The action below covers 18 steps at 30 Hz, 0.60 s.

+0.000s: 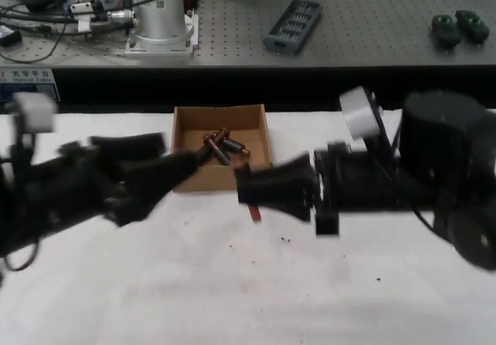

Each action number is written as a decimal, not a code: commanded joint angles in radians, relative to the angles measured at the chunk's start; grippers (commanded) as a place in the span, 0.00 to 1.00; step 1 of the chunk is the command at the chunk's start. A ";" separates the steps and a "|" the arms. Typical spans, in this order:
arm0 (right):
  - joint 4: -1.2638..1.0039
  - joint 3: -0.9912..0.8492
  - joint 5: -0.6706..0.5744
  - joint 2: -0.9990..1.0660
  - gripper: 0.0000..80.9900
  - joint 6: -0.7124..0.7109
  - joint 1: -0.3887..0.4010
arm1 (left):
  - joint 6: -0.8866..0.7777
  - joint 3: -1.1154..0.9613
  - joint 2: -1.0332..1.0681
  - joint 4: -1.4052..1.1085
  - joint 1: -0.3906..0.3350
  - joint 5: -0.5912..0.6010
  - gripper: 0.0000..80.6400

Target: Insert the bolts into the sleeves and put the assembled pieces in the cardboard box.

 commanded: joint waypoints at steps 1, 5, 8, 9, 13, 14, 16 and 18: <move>0.178 -0.218 0.059 0.084 0.05 -0.087 -0.034 | -0.010 0.047 -0.076 0.016 0.013 -0.001 0.62; 0.297 -0.475 0.081 0.270 0.05 -0.074 -0.054 | -0.075 0.132 -0.254 0.117 -0.015 -0.209 0.61; 0.415 -0.665 0.138 0.409 0.05 -0.045 -0.064 | -0.121 0.146 -0.402 0.331 -0.038 -0.295 0.61; 0.456 -0.729 0.164 0.454 0.05 -0.034 -0.066 | -0.121 0.144 -0.439 0.390 -0.046 -0.304 0.60; 0.620 -0.942 0.315 0.573 0.05 -0.008 -0.066 | -0.119 0.144 -0.601 0.592 -0.076 -0.325 0.55; 0.673 -0.991 0.394 0.596 0.05 0.008 -0.066 | -0.121 0.144 -0.639 0.636 -0.082 -0.336 0.55; 0.758 -1.067 0.524 0.633 0.05 0.032 -0.066 | -0.163 0.144 -0.706 0.713 -0.091 -0.355 0.54; 0.797 -1.126 0.575 0.652 0.05 0.032 -0.066 | -0.206 0.139 -0.758 0.781 -0.098 -0.359 0.54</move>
